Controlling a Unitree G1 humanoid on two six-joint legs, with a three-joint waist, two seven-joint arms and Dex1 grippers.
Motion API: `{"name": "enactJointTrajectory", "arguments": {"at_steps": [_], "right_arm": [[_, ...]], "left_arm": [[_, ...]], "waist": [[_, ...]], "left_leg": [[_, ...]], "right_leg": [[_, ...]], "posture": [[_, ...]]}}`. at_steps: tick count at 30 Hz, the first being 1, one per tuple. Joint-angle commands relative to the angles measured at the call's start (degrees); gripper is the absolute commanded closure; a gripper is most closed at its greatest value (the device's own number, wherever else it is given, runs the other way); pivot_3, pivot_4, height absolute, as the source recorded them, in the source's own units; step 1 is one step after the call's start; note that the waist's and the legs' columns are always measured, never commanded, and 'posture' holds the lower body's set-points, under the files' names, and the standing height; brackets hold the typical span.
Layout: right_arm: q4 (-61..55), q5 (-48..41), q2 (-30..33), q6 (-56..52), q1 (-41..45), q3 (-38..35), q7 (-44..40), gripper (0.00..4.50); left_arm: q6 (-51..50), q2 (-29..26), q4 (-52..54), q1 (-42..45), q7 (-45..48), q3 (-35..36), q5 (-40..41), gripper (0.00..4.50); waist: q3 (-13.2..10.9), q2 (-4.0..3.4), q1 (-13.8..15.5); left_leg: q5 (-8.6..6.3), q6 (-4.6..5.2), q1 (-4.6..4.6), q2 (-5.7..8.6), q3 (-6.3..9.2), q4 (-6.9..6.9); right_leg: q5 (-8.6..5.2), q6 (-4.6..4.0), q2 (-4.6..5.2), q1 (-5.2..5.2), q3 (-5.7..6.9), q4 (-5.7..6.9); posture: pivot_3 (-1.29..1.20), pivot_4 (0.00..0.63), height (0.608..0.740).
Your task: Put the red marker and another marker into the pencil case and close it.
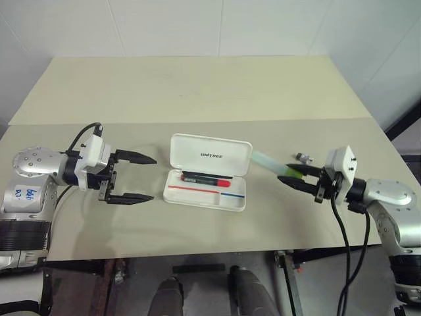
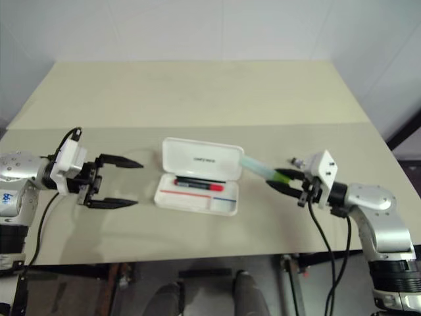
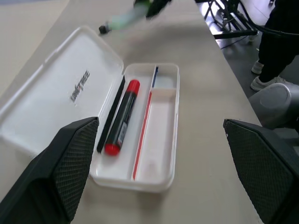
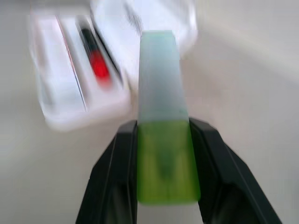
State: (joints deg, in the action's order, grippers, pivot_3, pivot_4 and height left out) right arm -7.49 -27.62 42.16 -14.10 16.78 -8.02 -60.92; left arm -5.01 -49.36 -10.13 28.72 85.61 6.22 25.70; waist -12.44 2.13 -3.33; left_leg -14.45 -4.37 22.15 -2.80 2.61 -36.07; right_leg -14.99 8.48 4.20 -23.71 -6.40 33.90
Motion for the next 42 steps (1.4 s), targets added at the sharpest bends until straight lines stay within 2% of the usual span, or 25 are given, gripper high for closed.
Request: {"name": "enactJointTrajectory", "arguments": {"at_steps": [1, 8, 11, 14, 26, 42], "right_arm": [[-9.8, -4.3, -0.8, -6.0, 2.9, 1.3, 3.1, 3.37], [-15.7, -4.3, -9.6, -12.7, 7.4, 11.8, 9.1, 3.37], [-13.7, 0.5, -14.4, -10.7, 8.3, 19.6, 9.7, 3.37], [-9.8, 4.2, -17.4, -8.9, 9.9, 23.3, 10.0, 3.37], [0.6, 11.9, -20.0, -7.5, 15.0, 28.6, 7.8, 3.37], [2.3, 15.2, -21.5, -12.4, 15.2, 30.0, 8.0, 3.37]], "left_arm": [[2.0, -1.1, -1.1, -0.3, -0.1, 1.8, -0.3, 0.0], [2.5, -0.4, -1.1, -0.1, -1.1, 1.2, -0.3, 0.0], [2.6, -0.5, -0.7, -0.9, -1.5, 1.7, 0.1, 0.0], [2.4, -0.4, 0.1, -1.6, -2.1, 1.9, 0.2, 0.0], [1.3, -0.8, 2.8, -4.1, -3.6, 1.8, 0.6, 0.0], [1.6, -0.5, 2.5, -3.8, -3.7, 1.2, 0.1, 0.0]], "waist": [[0.0, 0.01, 0.1], [0.0, 0.03, 0.2], [0.0, 0.03, 0.2], [0.0, 0.02, 0.0], [0.0, 0.03, 0.1], [0.0, 0.03, 0.0]], "left_leg": [[0.0, 0.0, 0.03, 0.0, 0.0, -0.01], [-0.02, -0.02, 0.08, 0.0, 0.01, 0.01], [-0.02, -0.02, 0.07, 0.0, 0.01, 0.06], [-0.02, -0.02, 0.1, 0.0, 0.0, 0.06], [-0.02, -0.02, 0.1, 0.0, 0.01, 0.05], [-0.02, -0.02, 0.11, 0.0, 0.01, 0.08]], "right_leg": [[-0.01, -0.03, 0.01, 0.0, 0.0, -0.03], [-0.07, -0.14, 0.01, -0.02, 0.0, -0.07], [-0.06, -0.12, 0.0, -0.07, 0.01, -0.03], [-0.02, -0.04, 0.0, -0.1, 0.01, -0.02], [0.0, 0.0, 0.0, -0.12, 0.03, 0.03], [0.04, 0.1, 0.0, -0.17, 0.04, 0.08]], "posture": [[0.0, 0.15, 0.74], [0.0, 0.15, 0.74], [0.0, 0.15, 0.74], [0.0, 0.15, 0.74], [0.0, 0.15, 0.74], [0.0, 0.15, 0.74]]}}
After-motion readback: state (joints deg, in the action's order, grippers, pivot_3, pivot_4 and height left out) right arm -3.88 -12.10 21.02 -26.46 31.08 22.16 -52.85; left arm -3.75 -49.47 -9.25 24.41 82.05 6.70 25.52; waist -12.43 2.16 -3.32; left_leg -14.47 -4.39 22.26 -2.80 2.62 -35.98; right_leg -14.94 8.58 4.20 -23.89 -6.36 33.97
